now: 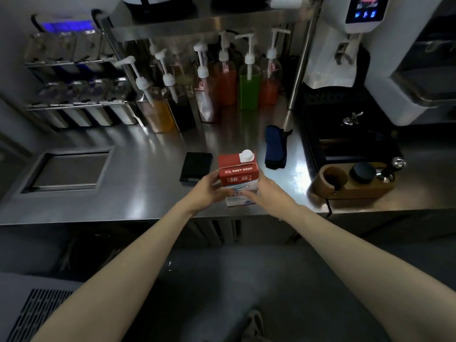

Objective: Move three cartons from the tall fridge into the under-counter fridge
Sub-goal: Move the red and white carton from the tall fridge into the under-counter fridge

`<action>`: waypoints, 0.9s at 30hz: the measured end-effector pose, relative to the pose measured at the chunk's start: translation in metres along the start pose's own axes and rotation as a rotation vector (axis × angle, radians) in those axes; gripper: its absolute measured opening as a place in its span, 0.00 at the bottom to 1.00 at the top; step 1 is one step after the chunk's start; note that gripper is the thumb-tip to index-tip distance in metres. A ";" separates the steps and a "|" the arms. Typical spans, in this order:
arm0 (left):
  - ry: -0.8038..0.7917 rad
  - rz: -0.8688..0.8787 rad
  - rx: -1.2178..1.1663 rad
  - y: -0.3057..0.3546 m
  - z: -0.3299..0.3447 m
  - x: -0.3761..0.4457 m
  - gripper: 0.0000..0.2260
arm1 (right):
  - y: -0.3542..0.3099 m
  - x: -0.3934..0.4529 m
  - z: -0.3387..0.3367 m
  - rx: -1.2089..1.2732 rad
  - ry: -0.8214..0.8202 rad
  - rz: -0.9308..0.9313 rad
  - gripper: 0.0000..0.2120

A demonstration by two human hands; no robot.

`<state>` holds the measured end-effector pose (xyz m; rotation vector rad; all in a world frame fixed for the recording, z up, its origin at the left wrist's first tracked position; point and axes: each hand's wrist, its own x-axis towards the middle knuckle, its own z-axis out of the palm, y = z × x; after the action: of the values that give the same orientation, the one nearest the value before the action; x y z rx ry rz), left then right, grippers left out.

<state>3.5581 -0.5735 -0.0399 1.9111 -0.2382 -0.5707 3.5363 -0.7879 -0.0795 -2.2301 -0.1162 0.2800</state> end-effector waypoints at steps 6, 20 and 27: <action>0.014 -0.091 0.034 -0.020 -0.001 0.034 0.25 | 0.022 0.025 0.013 -0.004 -0.007 0.029 0.33; 0.032 -0.107 0.037 -0.026 0.003 0.044 0.22 | 0.023 0.025 0.010 0.008 0.007 0.003 0.32; 0.098 -0.072 0.000 -0.030 0.014 0.033 0.30 | 0.019 0.012 0.018 0.024 0.010 0.059 0.40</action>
<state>3.5772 -0.5862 -0.0807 1.9481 -0.1070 -0.5235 3.5432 -0.7843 -0.1074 -2.2132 -0.0413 0.3004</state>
